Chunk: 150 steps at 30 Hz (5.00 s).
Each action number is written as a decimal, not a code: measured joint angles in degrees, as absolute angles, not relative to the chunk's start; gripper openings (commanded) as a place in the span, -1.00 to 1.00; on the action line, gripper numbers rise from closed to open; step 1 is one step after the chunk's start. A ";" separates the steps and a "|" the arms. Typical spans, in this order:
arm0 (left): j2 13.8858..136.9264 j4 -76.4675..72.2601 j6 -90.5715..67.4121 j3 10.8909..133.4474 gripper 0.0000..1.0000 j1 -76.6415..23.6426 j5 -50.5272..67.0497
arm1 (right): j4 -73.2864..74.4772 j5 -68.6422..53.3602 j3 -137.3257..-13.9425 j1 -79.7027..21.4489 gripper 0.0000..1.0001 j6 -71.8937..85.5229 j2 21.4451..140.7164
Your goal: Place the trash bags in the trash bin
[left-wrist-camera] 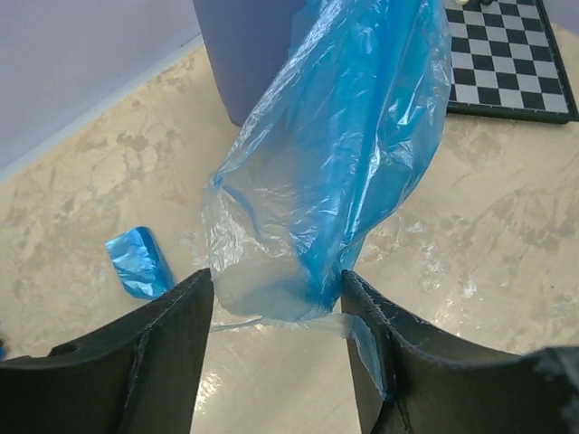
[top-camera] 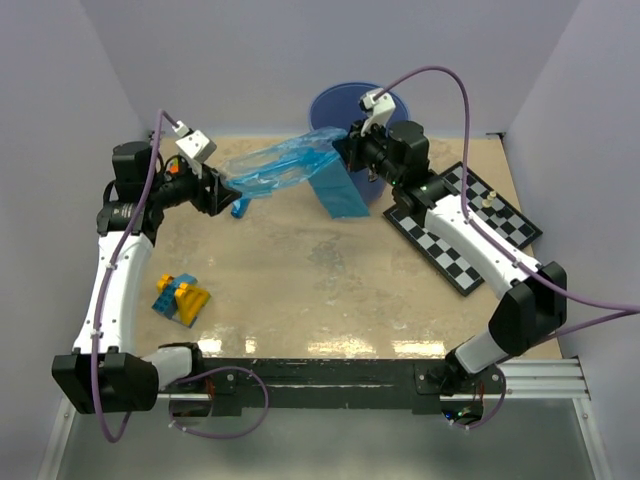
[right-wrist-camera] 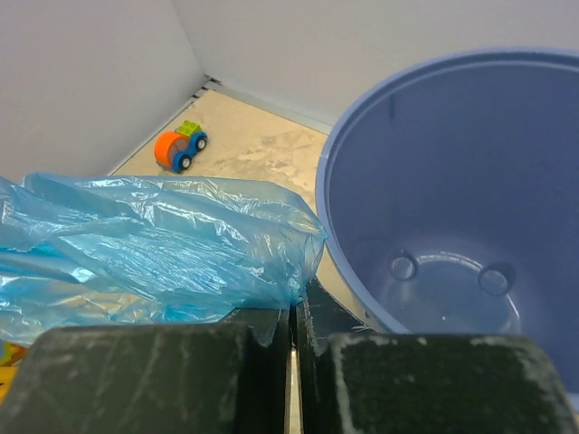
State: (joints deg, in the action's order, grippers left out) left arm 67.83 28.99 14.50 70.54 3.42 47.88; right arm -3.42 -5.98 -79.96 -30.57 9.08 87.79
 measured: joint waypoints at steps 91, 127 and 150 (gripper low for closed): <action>71.37 -20.91 -30.17 52.05 -1.00 -2.92 52.27 | 7.25 -29.50 -87.92 -30.85 0.43 4.62 86.00; 68.01 -12.86 -25.28 53.74 -1.00 -1.23 51.22 | -9.08 -48.49 -92.62 -30.44 -1.00 19.70 105.95; 64.34 14.79 -6.76 52.58 -1.00 0.64 38.94 | 10.79 -13.08 -70.26 -32.23 -1.00 6.48 82.67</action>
